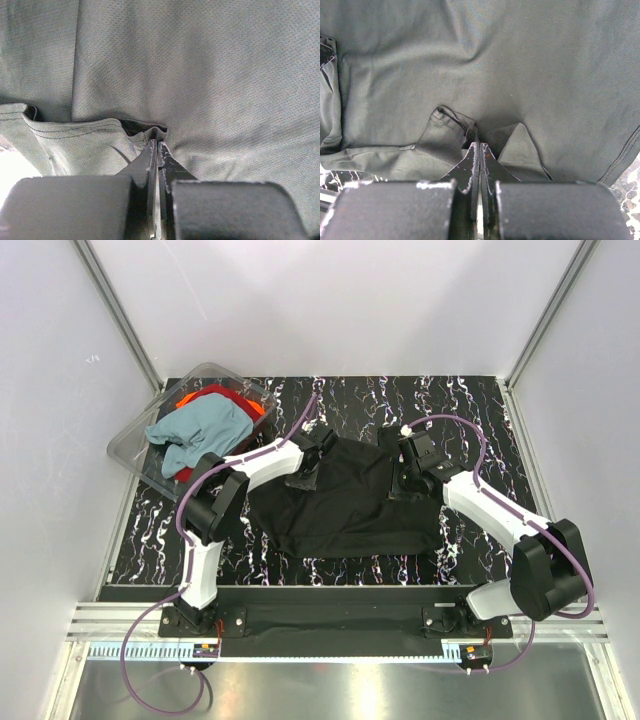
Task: Fold and stack the t-shirts
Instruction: Flatten the tshirt out
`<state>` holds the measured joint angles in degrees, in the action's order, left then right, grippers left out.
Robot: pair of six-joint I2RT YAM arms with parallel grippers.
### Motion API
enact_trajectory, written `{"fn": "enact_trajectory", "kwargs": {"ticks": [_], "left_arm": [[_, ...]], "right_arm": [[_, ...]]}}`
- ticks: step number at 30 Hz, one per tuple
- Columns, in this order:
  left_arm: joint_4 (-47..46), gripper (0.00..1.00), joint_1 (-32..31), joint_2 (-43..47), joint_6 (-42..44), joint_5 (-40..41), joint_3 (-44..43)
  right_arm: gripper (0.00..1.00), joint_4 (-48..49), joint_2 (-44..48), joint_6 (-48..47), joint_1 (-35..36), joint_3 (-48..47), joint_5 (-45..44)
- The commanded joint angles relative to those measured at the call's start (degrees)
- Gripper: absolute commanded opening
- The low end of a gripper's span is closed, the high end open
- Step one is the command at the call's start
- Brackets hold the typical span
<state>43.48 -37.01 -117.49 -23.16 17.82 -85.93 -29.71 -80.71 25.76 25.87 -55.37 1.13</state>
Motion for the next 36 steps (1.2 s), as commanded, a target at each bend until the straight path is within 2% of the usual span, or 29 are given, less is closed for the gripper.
{"fn": "enact_trajectory", "kwargs": {"ticks": [1,12,17,21,27,29,31,36], "left_arm": [[-0.2,0.00,0.3,1.4,0.0,1.0,-2.0],[3.5,0.00,0.2,13.1,0.1,3.2,-5.6],[4.6,0.00,0.2,19.7,2.8,2.3,-7.9],[5.2,0.00,0.2,26.2,-0.4,10.4,-14.6],[4.9,0.00,0.2,33.5,-5.0,13.6,-26.6],[4.2,0.00,0.1,36.3,-7.0,13.4,-30.2],[3.8,0.00,0.1,38.8,-9.1,12.9,-29.9],[2.0,0.00,0.1,50.9,-12.1,9.5,-21.8]], "right_arm": [[0.00,1.4,1.2,0.0,0.4,-1.1,-0.8],[0.00,-1.0,6.3,1.0,0.4,-4.7,-6.9],[0.00,-3.9,10.7,0.2,0.3,-7.5,-14.3],[0.00,-6.1,14.7,-1.8,-0.5,-13.6,-22.1],[0.00,-4.0,20.8,-8.4,-0.4,-26.6,-31.5],[0.00,-2.0,22.7,-11.5,-0.5,-31.3,-30.9],[0.00,-2.2,24.0,-12.4,-0.5,-35.7,-29.2],[0.00,-2.3,33.8,-11.3,-0.4,-37.6,-22.6]]}}
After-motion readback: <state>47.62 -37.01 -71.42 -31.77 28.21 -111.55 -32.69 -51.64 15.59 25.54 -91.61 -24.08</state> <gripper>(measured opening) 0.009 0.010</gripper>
